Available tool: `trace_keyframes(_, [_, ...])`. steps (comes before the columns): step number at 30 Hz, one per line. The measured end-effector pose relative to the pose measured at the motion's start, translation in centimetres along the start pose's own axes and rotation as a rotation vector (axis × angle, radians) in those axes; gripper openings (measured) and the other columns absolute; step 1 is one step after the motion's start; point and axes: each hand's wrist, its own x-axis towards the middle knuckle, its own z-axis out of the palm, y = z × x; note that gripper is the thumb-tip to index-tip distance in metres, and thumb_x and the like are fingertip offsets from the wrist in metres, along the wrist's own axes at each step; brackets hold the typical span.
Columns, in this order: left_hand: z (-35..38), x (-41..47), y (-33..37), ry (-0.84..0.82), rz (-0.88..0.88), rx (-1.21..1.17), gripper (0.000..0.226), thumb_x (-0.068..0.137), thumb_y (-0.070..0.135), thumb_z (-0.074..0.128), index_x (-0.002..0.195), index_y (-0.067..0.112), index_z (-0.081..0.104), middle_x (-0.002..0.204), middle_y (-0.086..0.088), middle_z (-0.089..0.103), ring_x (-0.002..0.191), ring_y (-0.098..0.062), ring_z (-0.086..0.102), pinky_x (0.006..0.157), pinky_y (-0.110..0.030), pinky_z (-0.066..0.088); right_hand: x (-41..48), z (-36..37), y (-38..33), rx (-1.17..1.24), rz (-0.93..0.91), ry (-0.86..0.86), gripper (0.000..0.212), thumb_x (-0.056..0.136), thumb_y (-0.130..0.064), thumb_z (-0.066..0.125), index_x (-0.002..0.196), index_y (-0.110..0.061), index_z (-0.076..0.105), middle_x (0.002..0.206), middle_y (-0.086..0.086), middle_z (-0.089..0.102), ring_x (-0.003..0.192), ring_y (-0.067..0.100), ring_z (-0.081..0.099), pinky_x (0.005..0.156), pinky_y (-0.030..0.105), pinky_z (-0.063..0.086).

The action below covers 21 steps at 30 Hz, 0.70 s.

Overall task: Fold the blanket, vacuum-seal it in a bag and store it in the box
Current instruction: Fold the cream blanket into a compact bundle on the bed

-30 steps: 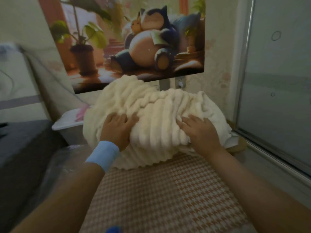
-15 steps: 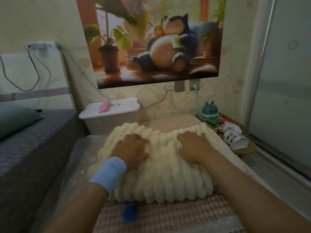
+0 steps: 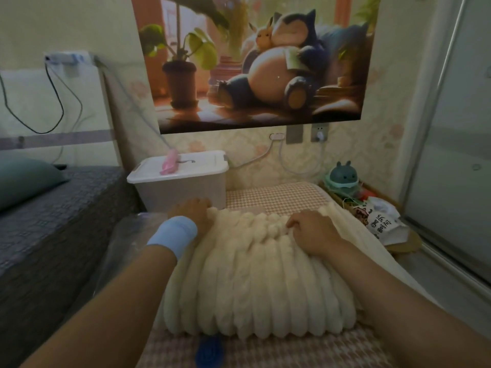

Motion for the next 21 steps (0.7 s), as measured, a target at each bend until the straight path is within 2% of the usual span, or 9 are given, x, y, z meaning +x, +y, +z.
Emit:
trace_keyframes(3, [0.3, 1.5, 0.1, -0.147, 0.155, 0.038, 0.069, 0.090, 0.061, 0.043, 0.150, 0.035, 0.020, 0.158, 0.001, 0.023, 0.144, -0.024, 0.021, 0.118, -0.044, 0.013, 2.4, 0.3, 1.3, -0.160, 0.036, -0.098, 0.066, 0.091, -0.037, 0.051, 0.152, -0.034, 0.026, 0.161, 0.003, 0.023, 0.149, 0.025, 0.016, 0.119, 0.055, 0.008])
trace_keyframes(5, [0.8, 2.2, -0.5, -0.287, 0.093, 0.031, 0.068, 0.092, 0.063, 0.037, 0.150, 0.030, 0.025, 0.157, -0.001, 0.024, 0.143, -0.026, 0.024, 0.118, -0.040, 0.016, 3.7, 1.0, 2.6, -0.287, 0.080, -0.261, 0.077, 0.089, -0.058, 0.045, 0.156, -0.037, 0.013, 0.164, 0.002, 0.019, 0.151, 0.029, 0.011, 0.115, 0.067, -0.005])
trace_keyframes(8, [0.2, 3.2, -2.8, -0.274, 0.001, -0.174, 0.058, 0.099, 0.054, 0.032, 0.143, 0.019, 0.042, 0.151, -0.007, 0.037, 0.137, -0.027, 0.035, 0.114, -0.037, 0.022, 4.6, 0.5, 4.4, -0.356, 0.091, -0.328, 0.053, 0.089, -0.059, 0.037, 0.135, -0.036, 0.051, 0.143, -0.001, 0.053, 0.136, 0.029, 0.041, 0.115, 0.066, 0.009])
trace_keyframes(11, [-0.8, 5.4, -5.6, -0.134, -0.136, -0.278, 0.058, 0.099, 0.054, 0.027, 0.144, 0.019, 0.041, 0.150, -0.011, 0.038, 0.136, -0.031, 0.038, 0.114, -0.041, 0.026, 6.6, -1.3, 3.9, -0.349, -0.013, 0.099, 0.051, 0.079, -0.049, 0.018, 0.098, -0.028, 0.060, 0.110, 0.001, 0.066, 0.110, 0.026, 0.057, 0.104, 0.052, 0.029])
trace_keyframes(13, [-0.2, 6.2, -6.0, -0.105, -0.224, -0.211, 0.054, 0.097, 0.055, 0.032, 0.139, 0.026, 0.047, 0.148, -0.010, 0.042, 0.134, -0.032, 0.038, 0.112, -0.047, 0.029, 8.3, -2.0, 3.2, -0.514, -0.017, 0.212, 0.047, 0.084, -0.044, 0.027, 0.114, -0.024, 0.057, 0.116, 0.006, 0.062, 0.111, 0.029, 0.053, 0.104, 0.053, 0.030])
trace_keyframes(15, [0.9, 5.8, -5.3, -0.058, -0.293, -0.071, 0.037, 0.094, 0.052, 0.044, 0.125, 0.037, 0.055, 0.142, -0.006, 0.044, 0.132, -0.032, 0.035, 0.109, -0.049, 0.030, 8.7, -2.1, 1.9, -0.572, 0.055, 0.164, 0.049, 0.089, -0.035, 0.051, 0.137, -0.025, 0.046, 0.132, 0.010, 0.052, 0.124, 0.030, 0.044, 0.109, 0.056, 0.025])
trace_keyframes(18, [1.7, 4.0, -4.1, 0.188, -0.117, -0.148, 0.017, 0.093, 0.037, 0.051, 0.103, 0.040, 0.063, 0.126, 0.000, 0.059, 0.114, -0.026, 0.053, 0.102, -0.039, 0.039, 6.9, -1.1, -0.5, -0.367, -0.095, 0.137, 0.041, 0.094, -0.030, 0.051, 0.135, -0.031, 0.051, 0.135, 0.005, 0.051, 0.126, 0.028, 0.045, 0.106, 0.047, 0.033])
trace_keyframes(19, [1.7, 3.4, -3.6, 0.193, -0.013, -0.241, 0.019, 0.094, 0.035, 0.049, 0.102, 0.041, 0.065, 0.125, 0.003, 0.061, 0.112, -0.024, 0.056, 0.101, -0.035, 0.041, 5.9, -0.5, -1.2, -0.185, -0.126, 0.044, 0.037, 0.098, -0.040, 0.047, 0.134, -0.033, 0.054, 0.136, 0.000, 0.054, 0.126, 0.025, 0.048, 0.106, 0.044, 0.036])
trace_keyframes(21, [2.7, 2.1, -2.9, -0.006, 0.116, -0.280, 0.029, 0.095, 0.046, 0.045, 0.120, 0.045, 0.059, 0.140, 0.007, 0.051, 0.127, -0.021, 0.047, 0.109, -0.033, 0.032, 3.6, 0.9, -1.6, 0.098, -0.057, -0.303, 0.058, 0.097, -0.066, 0.034, 0.147, -0.037, 0.042, 0.152, -0.006, 0.044, 0.139, 0.021, 0.040, 0.114, 0.045, 0.030])
